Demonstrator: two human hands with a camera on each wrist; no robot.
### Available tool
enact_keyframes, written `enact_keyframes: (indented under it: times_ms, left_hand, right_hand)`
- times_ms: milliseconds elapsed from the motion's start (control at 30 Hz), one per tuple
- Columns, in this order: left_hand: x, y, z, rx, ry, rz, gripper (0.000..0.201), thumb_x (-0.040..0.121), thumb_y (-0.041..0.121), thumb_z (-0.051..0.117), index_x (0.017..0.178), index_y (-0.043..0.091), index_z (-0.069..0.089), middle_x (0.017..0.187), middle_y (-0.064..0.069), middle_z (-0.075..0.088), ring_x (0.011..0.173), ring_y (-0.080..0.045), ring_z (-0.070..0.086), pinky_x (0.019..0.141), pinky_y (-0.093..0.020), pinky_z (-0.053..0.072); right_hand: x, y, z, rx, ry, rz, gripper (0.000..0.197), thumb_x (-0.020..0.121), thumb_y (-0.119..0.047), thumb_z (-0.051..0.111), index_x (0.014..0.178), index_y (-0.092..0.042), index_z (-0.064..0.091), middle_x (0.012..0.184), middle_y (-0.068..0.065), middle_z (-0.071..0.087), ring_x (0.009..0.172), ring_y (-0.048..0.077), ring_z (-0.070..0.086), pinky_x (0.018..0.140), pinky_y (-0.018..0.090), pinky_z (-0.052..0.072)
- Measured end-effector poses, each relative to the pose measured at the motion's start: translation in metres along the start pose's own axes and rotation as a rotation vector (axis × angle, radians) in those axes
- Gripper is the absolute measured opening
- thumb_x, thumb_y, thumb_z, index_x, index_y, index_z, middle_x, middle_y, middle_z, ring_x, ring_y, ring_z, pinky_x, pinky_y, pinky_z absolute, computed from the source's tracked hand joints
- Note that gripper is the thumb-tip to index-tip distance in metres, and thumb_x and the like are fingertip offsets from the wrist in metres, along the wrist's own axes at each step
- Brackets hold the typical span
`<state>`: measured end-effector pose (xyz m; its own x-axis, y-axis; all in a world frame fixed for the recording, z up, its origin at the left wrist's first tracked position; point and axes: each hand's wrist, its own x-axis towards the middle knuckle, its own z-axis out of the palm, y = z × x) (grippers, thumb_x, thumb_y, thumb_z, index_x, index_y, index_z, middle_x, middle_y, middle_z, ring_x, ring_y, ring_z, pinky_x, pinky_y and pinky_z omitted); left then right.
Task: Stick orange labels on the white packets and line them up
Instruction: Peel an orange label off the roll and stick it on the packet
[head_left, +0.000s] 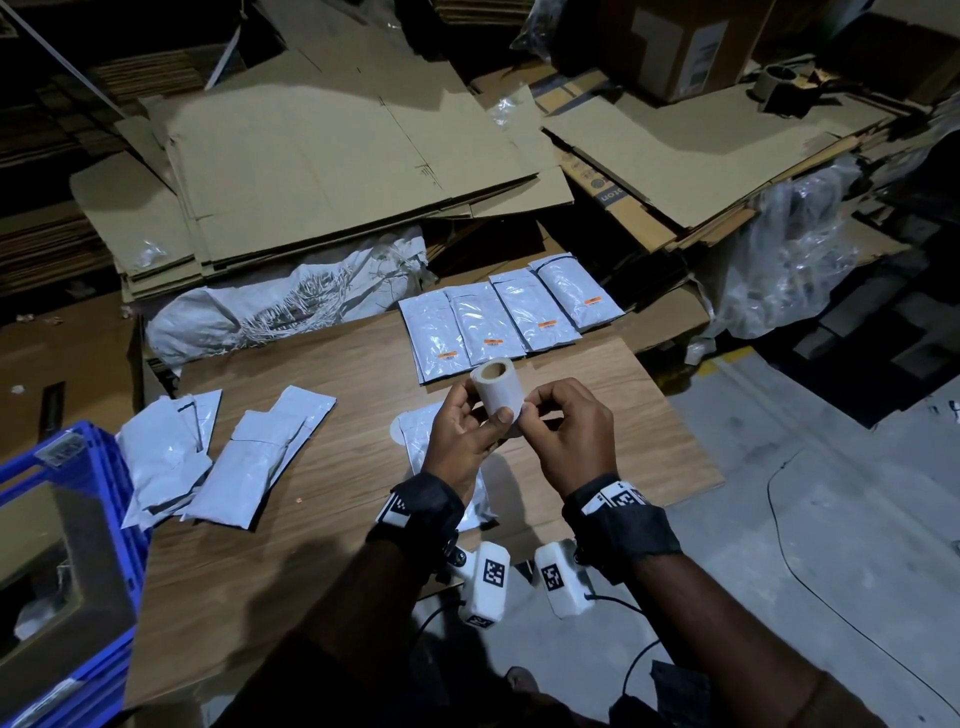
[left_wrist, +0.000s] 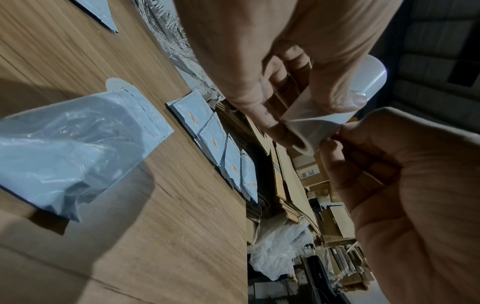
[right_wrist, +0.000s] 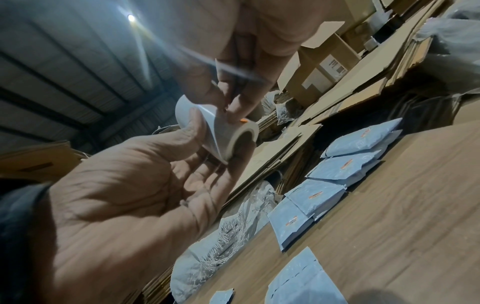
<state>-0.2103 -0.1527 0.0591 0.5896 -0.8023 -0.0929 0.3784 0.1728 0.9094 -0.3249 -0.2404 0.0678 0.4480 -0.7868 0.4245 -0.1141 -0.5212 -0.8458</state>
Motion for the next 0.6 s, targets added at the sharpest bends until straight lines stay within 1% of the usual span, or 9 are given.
enact_keyframes:
  times_ms: [67,133,233,300,333,400,500,533,600]
  left_hand:
    - [0.000,-0.001,0.001,-0.005,-0.008,0.000,0.053,0.085,0.007,0.073,0.134,0.008,0.053,0.123,-0.011,0.065,0.118,-0.031,0.064,0.089,-0.040,0.058]
    - [0.001,-0.001,0.002,-0.005,-0.021,0.003,0.047,0.089,0.002,0.071,0.132,0.007,0.053,0.121,-0.012,0.063,0.114,-0.029,0.065,0.088,-0.039,0.059]
    - [0.004,-0.006,0.003,0.010,-0.028,-0.019,0.038,0.090,0.002,0.069,0.125,0.008,0.055,0.112,-0.004,0.068,0.110,-0.025,0.066,0.093,-0.044,0.058]
    - [0.006,-0.009,0.004,0.012,-0.017,-0.047,0.030,0.095,-0.002,0.065,0.121,0.010,0.056,0.104,0.001,0.072,0.104,-0.023,0.068,0.090,-0.040,0.058]
    - [0.008,-0.012,0.003,0.013,-0.010,-0.062,0.028,0.097,-0.003,0.061,0.121,0.011,0.056,0.103,0.000,0.072,0.103,-0.023,0.068,0.090,-0.040,0.058]
    - [0.010,-0.015,0.003,0.012,0.001,-0.088,0.029,0.098,-0.002,0.058,0.124,0.012,0.056,0.105,-0.001,0.072,0.104,-0.022,0.069,0.092,-0.041,0.058]
    - [0.016,-0.019,0.005,0.024,0.019,-0.120,0.031,0.100,0.001,0.057,0.129,0.010,0.054,0.110,-0.004,0.069,0.108,-0.024,0.068,0.093,-0.039,0.058]
    - [0.019,-0.020,0.006,0.028,0.025,-0.127,0.032,0.100,0.001,0.056,0.131,0.009,0.053,0.112,-0.006,0.067,0.110,-0.024,0.067,0.093,-0.038,0.058]
    - [0.026,-0.024,0.007,0.034,0.038,-0.138,0.033,0.101,0.001,0.055,0.133,0.008,0.052,0.115,-0.007,0.065,0.109,-0.024,0.066,0.091,-0.036,0.059]
  right_hand:
    - [0.001,0.002,0.000,-0.009,0.005,0.025,0.011,0.080,-0.001,0.073,0.077,-0.010,0.068,0.080,-0.005,0.065,0.077,0.006,0.063,0.060,0.009,0.045]
    - [0.002,0.004,0.000,0.009,0.018,0.070,0.010,0.079,-0.004,0.073,0.076,-0.013,0.068,0.079,-0.005,0.067,0.077,0.007,0.064,0.060,0.011,0.045]
    - [0.001,0.009,-0.002,0.107,0.023,0.226,0.009,0.077,-0.009,0.072,0.074,-0.017,0.068,0.076,-0.003,0.071,0.078,0.014,0.069,0.065,0.024,0.055]
    - [0.000,0.013,-0.003,0.210,0.014,0.334,0.002,0.073,-0.014,0.070,0.073,-0.016,0.069,0.072,0.001,0.073,0.079,0.023,0.073,0.073,0.036,0.061]
    - [0.000,0.015,-0.005,0.275,0.016,0.379,0.000,0.073,-0.015,0.069,0.073,-0.015,0.070,0.071,0.004,0.073,0.078,0.027,0.075,0.076,0.042,0.062]
    - [0.000,0.020,-0.007,0.374,0.025,0.442,0.005,0.077,-0.006,0.068,0.074,-0.010,0.070,0.073,0.011,0.072,0.073,0.030,0.075,0.078,0.050,0.063]
    - [-0.001,0.028,-0.012,0.437,0.036,0.494,0.015,0.085,0.006,0.064,0.074,-0.004,0.069,0.081,0.016,0.069,0.072,0.022,0.070,0.079,0.052,0.063]
    - [-0.002,0.030,-0.014,0.452,0.040,0.509,0.017,0.087,0.007,0.063,0.074,-0.003,0.068,0.082,0.017,0.068,0.074,0.021,0.067,0.079,0.050,0.063]
    - [-0.002,0.034,-0.019,0.470,0.067,0.538,0.020,0.090,0.008,0.061,0.074,-0.003,0.065,0.078,0.015,0.065,0.073,0.021,0.063,0.076,0.044,0.063]
